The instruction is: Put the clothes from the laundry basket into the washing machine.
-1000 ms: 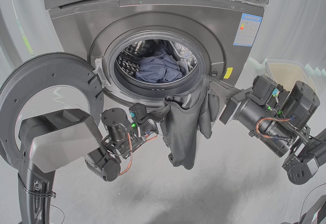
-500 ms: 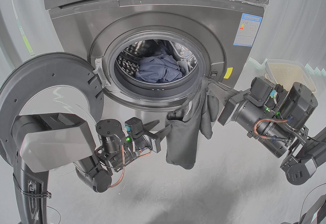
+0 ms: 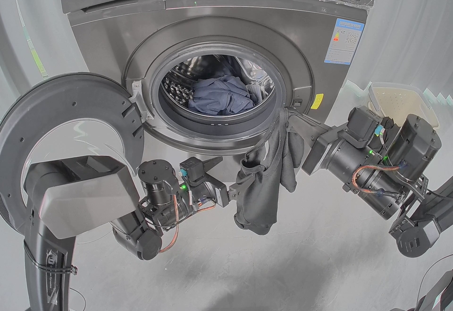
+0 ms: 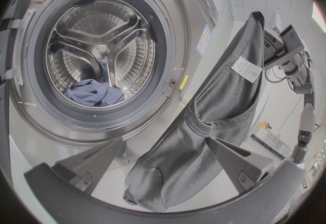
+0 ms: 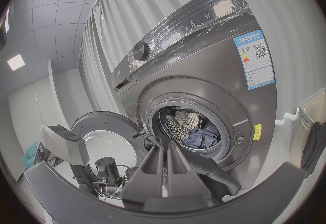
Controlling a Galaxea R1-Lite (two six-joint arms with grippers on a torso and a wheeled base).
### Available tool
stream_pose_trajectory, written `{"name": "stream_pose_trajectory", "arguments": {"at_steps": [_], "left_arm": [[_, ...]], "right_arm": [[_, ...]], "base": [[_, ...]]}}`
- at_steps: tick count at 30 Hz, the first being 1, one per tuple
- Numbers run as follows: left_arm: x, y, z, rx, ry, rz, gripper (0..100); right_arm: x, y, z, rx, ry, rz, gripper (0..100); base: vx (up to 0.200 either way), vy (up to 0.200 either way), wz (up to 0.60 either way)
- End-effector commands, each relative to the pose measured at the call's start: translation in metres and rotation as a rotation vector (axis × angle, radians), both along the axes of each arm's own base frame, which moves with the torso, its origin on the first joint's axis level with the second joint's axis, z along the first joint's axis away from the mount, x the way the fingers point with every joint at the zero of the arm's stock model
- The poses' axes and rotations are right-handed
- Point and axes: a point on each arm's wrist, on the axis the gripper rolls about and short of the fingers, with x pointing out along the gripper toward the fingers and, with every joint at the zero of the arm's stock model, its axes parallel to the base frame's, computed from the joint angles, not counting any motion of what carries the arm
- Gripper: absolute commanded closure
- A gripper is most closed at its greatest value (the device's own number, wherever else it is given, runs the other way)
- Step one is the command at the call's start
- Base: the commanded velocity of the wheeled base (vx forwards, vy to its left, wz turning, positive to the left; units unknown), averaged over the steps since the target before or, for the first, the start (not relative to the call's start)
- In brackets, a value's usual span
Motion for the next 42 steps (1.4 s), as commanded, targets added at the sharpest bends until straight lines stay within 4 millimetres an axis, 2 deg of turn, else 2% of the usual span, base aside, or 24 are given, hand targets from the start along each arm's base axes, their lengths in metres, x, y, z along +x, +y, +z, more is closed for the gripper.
{"name": "stream_pose_trajectory", "arguments": {"at_steps": [1,7,13,20,26,29,33,40,41,42], "left_arm": [[0.001,-0.005,-0.007,0.007,0.009,-0.016,0],[-0.003,-0.017,-0.018,0.022,0.016,-0.054,0],[-0.004,-0.016,-0.027,0.063,0.010,-0.054,0],[0.010,-0.020,-0.015,0.023,-0.046,-0.021,0],[0.016,-0.013,-0.014,0.019,-0.050,0.007,0],[0.015,-0.016,-0.015,0.017,-0.048,-0.001,0],[0.017,-0.021,-0.026,0.023,-0.036,-0.003,0],[0.025,-0.028,-0.022,-0.004,-0.069,0.042,0],[0.026,-0.029,-0.022,-0.005,-0.070,0.047,100],[0.026,-0.029,-0.022,-0.006,-0.071,0.050,100]], "right_arm": [[0.000,0.000,-0.001,-0.001,0.001,0.001,100],[0.000,0.000,-0.001,-0.001,0.001,0.001,100],[0.001,-0.001,-0.001,-0.001,0.001,-0.005,100],[0.001,0.000,-0.002,-0.003,0.005,-0.001,100],[0.001,0.000,-0.001,-0.002,0.004,-0.001,100],[0.001,0.001,-0.002,-0.004,0.007,0.002,100],[0.001,0.001,-0.002,-0.004,0.007,0.000,100],[0.001,0.001,-0.002,-0.003,0.005,0.002,100],[0.001,0.001,-0.002,-0.004,0.007,0.002,100],[0.001,0.001,-0.002,-0.003,0.005,0.002,100]], "base": [[0.000,0.000,0.00],[0.000,0.000,0.00],[0.000,0.000,0.00],[0.000,0.000,0.00],[0.000,0.000,0.00],[0.000,0.000,0.00],[0.000,0.000,0.00],[0.000,0.000,0.00],[0.000,0.000,0.00],[0.000,0.000,0.00]]}}
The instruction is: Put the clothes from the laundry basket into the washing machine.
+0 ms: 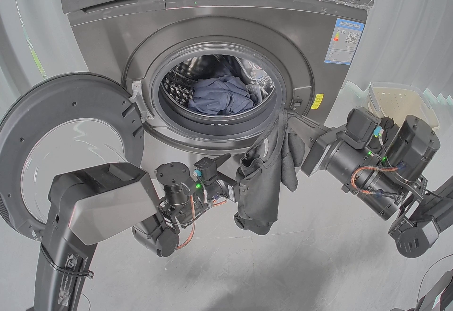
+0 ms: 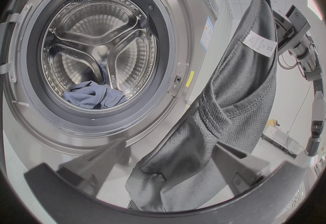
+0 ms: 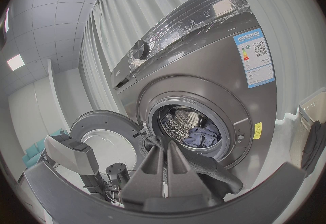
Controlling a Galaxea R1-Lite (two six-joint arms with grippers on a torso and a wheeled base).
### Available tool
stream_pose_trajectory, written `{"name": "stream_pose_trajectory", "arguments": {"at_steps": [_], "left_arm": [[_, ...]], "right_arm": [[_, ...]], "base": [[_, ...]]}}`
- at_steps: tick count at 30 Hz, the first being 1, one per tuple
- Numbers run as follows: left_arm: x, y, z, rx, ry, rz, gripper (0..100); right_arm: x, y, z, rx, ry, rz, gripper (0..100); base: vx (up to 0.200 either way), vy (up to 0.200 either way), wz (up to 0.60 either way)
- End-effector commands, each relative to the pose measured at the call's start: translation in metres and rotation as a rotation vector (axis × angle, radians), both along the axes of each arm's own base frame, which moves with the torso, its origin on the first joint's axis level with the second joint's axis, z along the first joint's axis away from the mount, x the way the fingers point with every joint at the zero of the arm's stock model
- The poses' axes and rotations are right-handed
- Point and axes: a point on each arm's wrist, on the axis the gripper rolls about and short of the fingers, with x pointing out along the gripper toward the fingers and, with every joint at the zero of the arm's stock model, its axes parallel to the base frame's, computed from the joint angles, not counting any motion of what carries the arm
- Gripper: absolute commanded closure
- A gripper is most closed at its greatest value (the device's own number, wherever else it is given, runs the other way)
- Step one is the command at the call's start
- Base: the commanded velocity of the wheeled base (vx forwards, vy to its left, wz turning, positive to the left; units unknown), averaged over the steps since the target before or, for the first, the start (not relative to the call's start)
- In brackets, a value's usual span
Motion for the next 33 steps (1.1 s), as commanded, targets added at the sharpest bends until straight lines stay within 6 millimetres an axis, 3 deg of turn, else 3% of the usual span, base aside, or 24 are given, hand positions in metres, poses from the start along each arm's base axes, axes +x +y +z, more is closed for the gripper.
{"name": "stream_pose_trajectory", "arguments": {"at_steps": [1,11,17,26,33], "left_arm": [[0.003,-0.006,-0.001,-0.009,-0.011,0.002,100],[0.012,-0.013,0.004,-0.062,-0.034,0.050,100],[0.004,0.015,0.018,-0.038,-0.015,0.102,100],[-0.057,0.077,0.080,-0.023,-0.003,0.158,100],[-0.091,0.117,0.130,-0.111,-0.073,0.215,100]], "right_arm": [[0.000,0.000,0.000,-0.001,0.001,0.001,100],[0.000,0.000,-0.001,0.000,0.004,0.000,100],[0.001,-0.002,-0.001,-0.001,0.007,-0.006,100],[-0.001,-0.003,-0.004,-0.008,0.015,-0.006,100],[-0.003,-0.005,-0.008,-0.019,0.028,-0.008,100]], "base": [[0.000,0.000,0.00],[0.000,0.000,0.00],[0.000,0.000,0.00],[0.000,0.000,0.00],[0.000,0.000,0.00]]}}
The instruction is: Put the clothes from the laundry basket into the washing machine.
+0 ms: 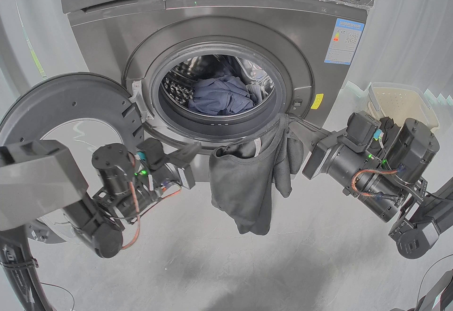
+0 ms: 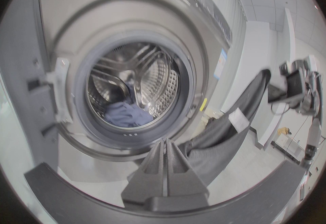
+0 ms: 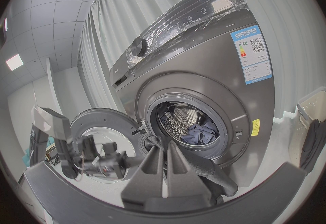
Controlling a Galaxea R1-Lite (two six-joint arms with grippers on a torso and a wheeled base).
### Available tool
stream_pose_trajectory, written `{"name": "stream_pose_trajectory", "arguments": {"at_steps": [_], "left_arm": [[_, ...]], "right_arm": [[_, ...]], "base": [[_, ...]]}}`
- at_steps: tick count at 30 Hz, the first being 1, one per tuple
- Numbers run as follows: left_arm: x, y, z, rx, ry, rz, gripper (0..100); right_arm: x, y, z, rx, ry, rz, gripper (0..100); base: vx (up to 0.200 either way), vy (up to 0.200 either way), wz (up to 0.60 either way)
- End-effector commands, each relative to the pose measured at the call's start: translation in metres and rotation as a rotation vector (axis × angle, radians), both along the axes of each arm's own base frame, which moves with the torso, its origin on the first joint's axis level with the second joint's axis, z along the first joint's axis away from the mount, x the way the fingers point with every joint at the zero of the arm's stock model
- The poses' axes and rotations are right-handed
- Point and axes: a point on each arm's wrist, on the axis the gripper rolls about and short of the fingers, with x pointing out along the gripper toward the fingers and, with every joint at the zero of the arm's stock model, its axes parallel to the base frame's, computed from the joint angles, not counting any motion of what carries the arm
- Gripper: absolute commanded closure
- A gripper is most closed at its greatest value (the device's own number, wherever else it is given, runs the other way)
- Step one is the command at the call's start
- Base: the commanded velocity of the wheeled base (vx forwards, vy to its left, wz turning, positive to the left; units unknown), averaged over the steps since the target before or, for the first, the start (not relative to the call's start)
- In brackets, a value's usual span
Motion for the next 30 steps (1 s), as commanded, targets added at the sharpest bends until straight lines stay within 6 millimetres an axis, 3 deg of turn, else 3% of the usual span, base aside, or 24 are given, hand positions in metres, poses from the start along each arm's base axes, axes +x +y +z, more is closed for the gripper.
{"name": "stream_pose_trajectory", "arguments": {"at_steps": [1,6,10,13,16,17,25,30], "left_arm": [[-0.039,0.043,0.062,-0.091,-0.113,0.061,100],[-0.051,0.047,0.081,-0.120,-0.170,0.056,100],[-0.059,0.041,0.072,-0.102,-0.133,0.026,100],[-0.059,0.029,0.030,-0.029,0.017,-0.026,100],[-0.053,0.024,0.002,0.030,0.098,-0.063,100],[-0.052,0.024,-0.005,0.050,0.118,-0.080,0],[-0.034,0.038,-0.044,0.165,0.166,-0.217,0],[-0.018,0.047,-0.052,0.223,0.104,-0.277,0]], "right_arm": [[-0.003,-0.003,-0.004,-0.011,0.014,-0.003,100],[-0.004,-0.003,-0.009,-0.024,0.030,0.000,100],[-0.005,-0.001,-0.007,-0.018,0.025,0.007,100],[-0.005,-0.001,-0.006,-0.013,0.021,0.009,100],[-0.006,-0.001,-0.006,-0.010,0.017,0.012,100],[-0.006,-0.001,-0.005,-0.009,0.014,0.013,100],[-0.007,-0.004,-0.011,-0.025,0.027,0.020,100],[-0.009,-0.003,-0.011,-0.023,0.020,0.029,100]], "base": [[0.000,0.000,0.00],[0.000,0.000,0.00],[0.000,0.000,0.00],[0.000,0.000,0.00],[0.000,0.000,0.00],[0.000,0.000,0.00],[0.000,0.000,0.00],[0.000,0.000,0.00]]}}
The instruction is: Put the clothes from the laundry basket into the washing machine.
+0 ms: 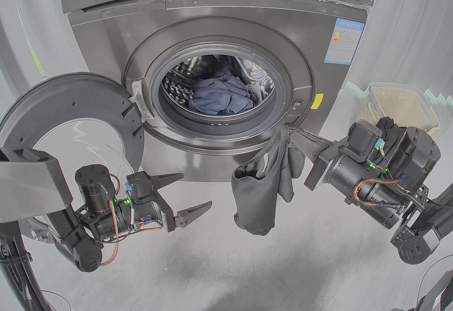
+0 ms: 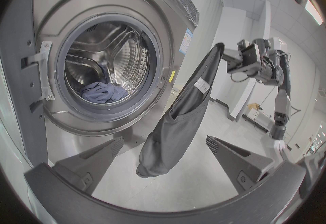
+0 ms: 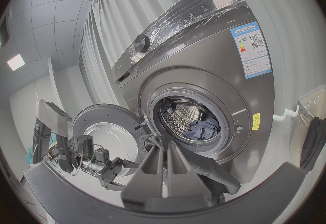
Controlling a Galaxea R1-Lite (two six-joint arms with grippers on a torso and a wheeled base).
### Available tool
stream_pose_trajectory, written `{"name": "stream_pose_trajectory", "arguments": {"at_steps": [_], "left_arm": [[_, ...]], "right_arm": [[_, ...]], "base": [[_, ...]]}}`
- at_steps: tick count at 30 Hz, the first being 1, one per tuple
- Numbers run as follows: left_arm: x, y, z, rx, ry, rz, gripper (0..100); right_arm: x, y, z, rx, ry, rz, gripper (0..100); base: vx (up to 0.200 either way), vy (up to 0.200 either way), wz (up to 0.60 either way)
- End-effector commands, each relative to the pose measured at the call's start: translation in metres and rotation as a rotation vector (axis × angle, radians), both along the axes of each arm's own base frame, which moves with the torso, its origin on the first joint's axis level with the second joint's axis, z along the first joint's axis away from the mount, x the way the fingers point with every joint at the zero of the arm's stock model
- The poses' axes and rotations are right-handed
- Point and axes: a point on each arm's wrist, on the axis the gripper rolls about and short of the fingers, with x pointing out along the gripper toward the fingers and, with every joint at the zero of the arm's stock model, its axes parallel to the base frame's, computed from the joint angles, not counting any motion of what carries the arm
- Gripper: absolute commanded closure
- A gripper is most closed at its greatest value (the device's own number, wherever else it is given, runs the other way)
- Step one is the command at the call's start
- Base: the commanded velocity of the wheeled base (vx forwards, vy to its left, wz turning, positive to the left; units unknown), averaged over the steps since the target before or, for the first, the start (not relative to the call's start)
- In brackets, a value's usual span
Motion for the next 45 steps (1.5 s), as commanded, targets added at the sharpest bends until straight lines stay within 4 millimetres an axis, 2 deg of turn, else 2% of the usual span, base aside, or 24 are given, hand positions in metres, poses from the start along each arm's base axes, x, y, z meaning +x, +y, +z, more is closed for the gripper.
{"name": "stream_pose_trajectory", "arguments": {"at_steps": [1,6,11,23,27,28,37,38,45], "left_arm": [[0.022,0.008,-0.023,0.039,0.008,-0.014,0],[0.036,-0.002,-0.022,0.018,-0.024,-0.042,0],[0.042,-0.010,-0.025,0.009,-0.028,-0.080,0],[0.073,-0.042,-0.043,-0.020,-0.060,-0.150,0],[0.076,-0.049,-0.046,-0.024,-0.063,-0.159,0],[0.077,-0.057,-0.050,-0.026,-0.059,-0.174,0],[0.098,-0.082,-0.058,-0.042,-0.105,-0.088,0],[0.099,-0.083,-0.057,-0.045,-0.112,-0.079,100],[0.101,-0.086,-0.051,-0.076,-0.125,-0.045,100]], "right_arm": [[-0.002,0.000,-0.002,-0.006,0.004,0.008,100],[-0.003,0.003,-0.003,-0.009,0.002,0.018,100],[-0.002,0.006,-0.005,-0.014,0.006,0.021,100],[-0.001,0.009,-0.009,-0.023,0.016,0.030,100],[-0.001,0.009,-0.009,-0.025,0.016,0.032,100],[-0.001,0.010,-0.010,-0.025,0.018,0.035,100],[-0.003,0.014,-0.012,-0.028,0.024,0.047,100],[-0.003,0.014,-0.012,-0.028,0.024,0.047,100],[-0.002,0.014,-0.012,-0.027,0.026,0.046,100]], "base": [[0.000,0.000,0.00],[0.000,0.000,0.00],[0.000,0.000,0.00],[0.000,0.000,0.00],[0.000,0.000,0.00],[0.000,0.000,0.00],[0.000,0.000,0.00],[0.000,0.000,0.00],[0.000,0.000,0.00]]}}
